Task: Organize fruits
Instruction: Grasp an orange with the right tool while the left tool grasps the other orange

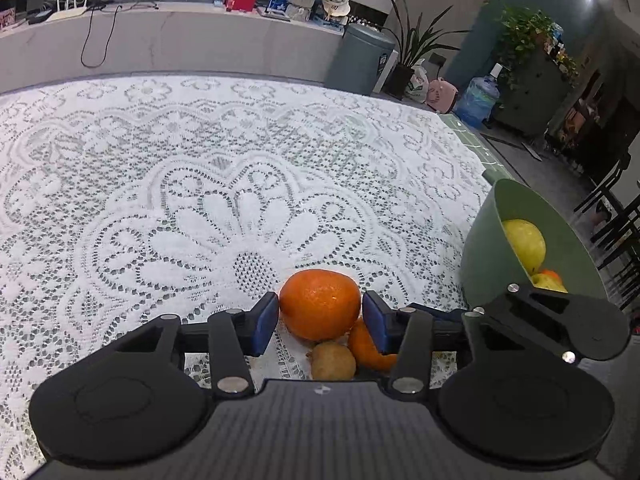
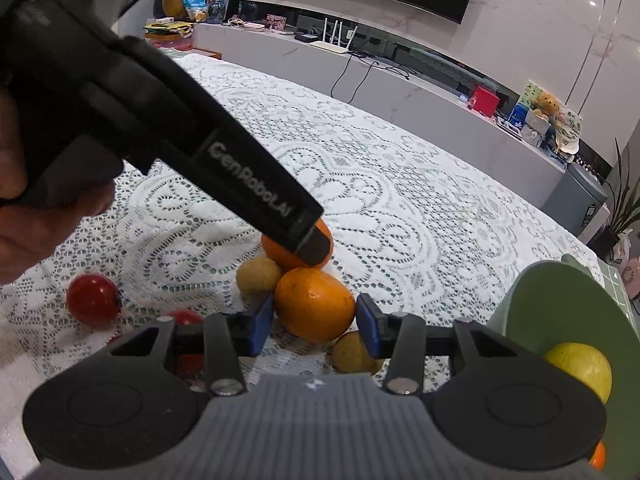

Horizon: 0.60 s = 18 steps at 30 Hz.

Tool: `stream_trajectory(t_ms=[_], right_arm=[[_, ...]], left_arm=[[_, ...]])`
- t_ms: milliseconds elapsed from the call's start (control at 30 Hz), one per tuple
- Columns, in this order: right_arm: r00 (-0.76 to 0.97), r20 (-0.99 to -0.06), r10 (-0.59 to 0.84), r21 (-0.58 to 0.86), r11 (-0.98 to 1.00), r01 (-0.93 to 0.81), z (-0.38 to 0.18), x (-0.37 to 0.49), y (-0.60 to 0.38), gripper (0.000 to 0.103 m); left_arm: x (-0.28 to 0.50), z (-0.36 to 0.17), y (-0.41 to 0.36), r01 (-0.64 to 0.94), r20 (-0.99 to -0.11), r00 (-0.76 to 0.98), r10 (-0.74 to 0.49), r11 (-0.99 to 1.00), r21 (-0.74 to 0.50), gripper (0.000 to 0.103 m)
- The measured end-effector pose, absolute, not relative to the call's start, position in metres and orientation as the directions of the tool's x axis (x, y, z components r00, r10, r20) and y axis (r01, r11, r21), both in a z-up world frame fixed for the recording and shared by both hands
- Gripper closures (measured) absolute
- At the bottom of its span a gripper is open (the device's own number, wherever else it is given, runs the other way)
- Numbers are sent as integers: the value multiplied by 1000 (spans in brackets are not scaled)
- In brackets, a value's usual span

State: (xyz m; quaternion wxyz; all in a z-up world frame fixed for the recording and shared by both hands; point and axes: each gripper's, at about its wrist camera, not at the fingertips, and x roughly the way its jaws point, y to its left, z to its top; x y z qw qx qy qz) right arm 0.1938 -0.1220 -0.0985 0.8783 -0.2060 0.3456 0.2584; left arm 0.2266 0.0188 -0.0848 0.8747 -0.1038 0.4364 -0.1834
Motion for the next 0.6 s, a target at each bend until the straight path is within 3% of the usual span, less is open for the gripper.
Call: stream_trajectory(t_ms=[233, 600], right_arm=[[632, -710, 311, -189, 780, -596, -98, 190, -122, 61], [681, -661, 316, -205, 797, -568, -78, 176, -125, 62]], left_arm=[[229, -88, 22, 207, -713, 550, -434, 898, -387, 52], [212, -65, 28, 154, -689, 624, -368, 923, -354, 53]])
